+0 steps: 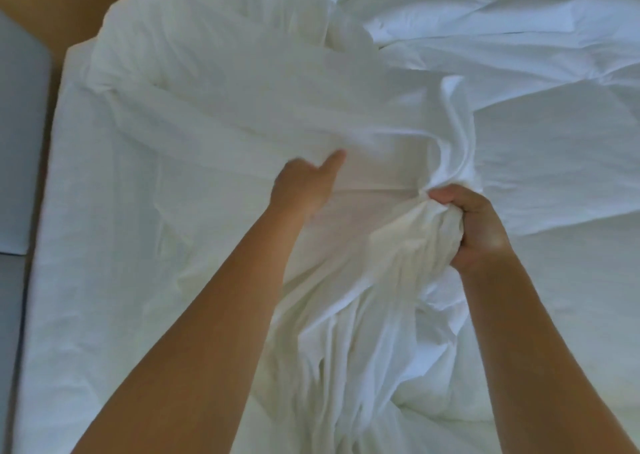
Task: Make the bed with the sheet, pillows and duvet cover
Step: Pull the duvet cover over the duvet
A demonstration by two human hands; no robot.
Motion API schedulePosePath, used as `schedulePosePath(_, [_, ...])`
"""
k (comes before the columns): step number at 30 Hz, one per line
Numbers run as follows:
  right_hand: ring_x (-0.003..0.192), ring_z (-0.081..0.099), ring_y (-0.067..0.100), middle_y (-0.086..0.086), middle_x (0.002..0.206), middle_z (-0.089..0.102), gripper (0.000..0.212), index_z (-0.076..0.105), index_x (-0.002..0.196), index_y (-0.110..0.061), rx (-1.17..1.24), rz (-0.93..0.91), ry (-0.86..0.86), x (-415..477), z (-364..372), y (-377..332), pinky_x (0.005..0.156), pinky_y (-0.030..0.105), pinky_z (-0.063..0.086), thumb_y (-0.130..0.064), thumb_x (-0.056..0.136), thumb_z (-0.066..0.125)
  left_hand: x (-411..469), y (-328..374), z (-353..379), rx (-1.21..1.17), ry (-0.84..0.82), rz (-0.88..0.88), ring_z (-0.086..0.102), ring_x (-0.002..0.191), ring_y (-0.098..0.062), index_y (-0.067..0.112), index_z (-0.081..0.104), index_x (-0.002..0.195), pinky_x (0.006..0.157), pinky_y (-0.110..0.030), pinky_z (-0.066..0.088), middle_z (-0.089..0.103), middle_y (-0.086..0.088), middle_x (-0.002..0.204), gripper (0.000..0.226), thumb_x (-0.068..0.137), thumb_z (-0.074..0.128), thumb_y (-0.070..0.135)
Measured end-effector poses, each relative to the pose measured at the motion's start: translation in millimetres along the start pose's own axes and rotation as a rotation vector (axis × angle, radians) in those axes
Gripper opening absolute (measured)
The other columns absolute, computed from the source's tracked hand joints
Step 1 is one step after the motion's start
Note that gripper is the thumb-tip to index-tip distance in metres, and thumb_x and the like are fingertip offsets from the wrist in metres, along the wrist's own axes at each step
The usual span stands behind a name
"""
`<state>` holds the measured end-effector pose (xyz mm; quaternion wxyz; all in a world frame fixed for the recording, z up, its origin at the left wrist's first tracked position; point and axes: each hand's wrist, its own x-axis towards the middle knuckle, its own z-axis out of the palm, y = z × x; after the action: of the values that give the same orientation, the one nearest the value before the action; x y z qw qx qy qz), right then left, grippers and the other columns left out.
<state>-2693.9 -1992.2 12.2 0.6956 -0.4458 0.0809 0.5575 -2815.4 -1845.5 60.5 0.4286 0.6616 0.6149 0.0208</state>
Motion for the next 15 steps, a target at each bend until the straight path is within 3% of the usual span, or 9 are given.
schedulePosePath(1, [0.054, 0.061, 0.020, 0.003, 0.054, 0.060, 0.027, 0.061, 0.052, -0.014, -0.061, -0.013, 0.029, 0, -6, -2, 0.056, 0.027, 0.052, -0.005, 0.077, 0.054, -5, -11, 7, 0.020, -0.069, -0.084, 0.066, 0.089, -0.030, 0.000, 0.064, 0.103, 0.081, -0.040, 0.056, 0.068, -0.016, 0.098, 0.074, 0.078, 0.054, 0.068])
schedulePosePath(3, [0.069, 0.066, 0.026, 0.008, 0.071, 0.068, 0.009, 0.067, 0.072, -0.009, -0.174, -0.003, 0.015, -6, -2, -5, 0.065, 0.033, 0.055, -0.005, 0.074, 0.059, -11, -24, 23, -0.005, -0.218, -0.156, 0.065, 0.097, -0.027, 0.004, 0.063, 0.113, 0.087, -0.034, 0.051, 0.068, -0.011, 0.106, 0.082, 0.074, 0.052, 0.075])
schedulePosePath(6, [0.100, 0.066, 0.035, 0.018, 0.109, 0.068, 0.044, 0.070, 0.102, -0.003, -0.111, -0.011, -0.098, -7, -9, -16, 0.081, 0.045, 0.055, -0.007, 0.057, 0.070, -11, -17, 44, -0.130, -0.254, -0.068, 0.060, 0.108, -0.023, 0.011, 0.063, 0.120, 0.090, -0.032, 0.046, 0.067, -0.005, 0.115, 0.070, 0.078, 0.057, 0.067])
schedulePosePath(8, [0.109, 0.061, 0.036, 0.017, 0.119, 0.064, 0.044, 0.072, 0.104, -0.006, 0.025, -0.084, -0.103, -10, -27, -24, 0.088, 0.051, 0.051, -0.006, 0.061, 0.067, -10, -7, 51, -0.160, -0.241, -0.021, 0.063, 0.100, -0.022, 0.012, 0.067, 0.111, 0.084, -0.031, 0.048, 0.069, -0.003, 0.105, 0.062, 0.079, 0.057, 0.064])
schedulePosePath(11, [0.102, 0.064, 0.033, 0.015, 0.113, 0.065, 0.035, 0.068, 0.103, -0.004, 0.017, -0.007, 0.356, -10, -67, -11, 0.085, 0.047, 0.052, -0.001, 0.075, 0.048, -19, -9, 70, 0.007, -0.286, 0.103, 0.058, 0.075, -0.022, 0.013, 0.062, 0.073, 0.072, -0.033, 0.045, 0.062, -0.002, 0.072, 0.056, 0.082, 0.049, 0.066])
schedulePosePath(12, [0.102, 0.062, 0.032, 0.016, 0.114, 0.063, 0.033, 0.064, 0.106, -0.004, -0.013, 0.064, 0.479, -9, -73, -2, 0.085, 0.045, 0.052, -0.002, 0.079, 0.047, -27, -13, 78, 0.092, -0.308, 0.142, 0.056, 0.074, -0.023, 0.015, 0.058, 0.073, 0.070, -0.033, 0.043, 0.059, -0.001, 0.072, 0.054, 0.082, 0.047, 0.067])
schedulePosePath(15, [0.102, 0.064, 0.029, 0.012, 0.111, 0.068, 0.030, 0.066, 0.107, -0.008, -0.008, 0.127, 0.536, -8, -72, 13, 0.090, 0.044, 0.051, -0.017, 0.079, 0.060, -46, -32, 100, 0.406, -0.313, 0.234, 0.054, 0.106, -0.029, 0.017, 0.054, 0.114, 0.091, -0.040, 0.043, 0.059, -0.006, 0.112, 0.071, 0.077, 0.041, 0.077])
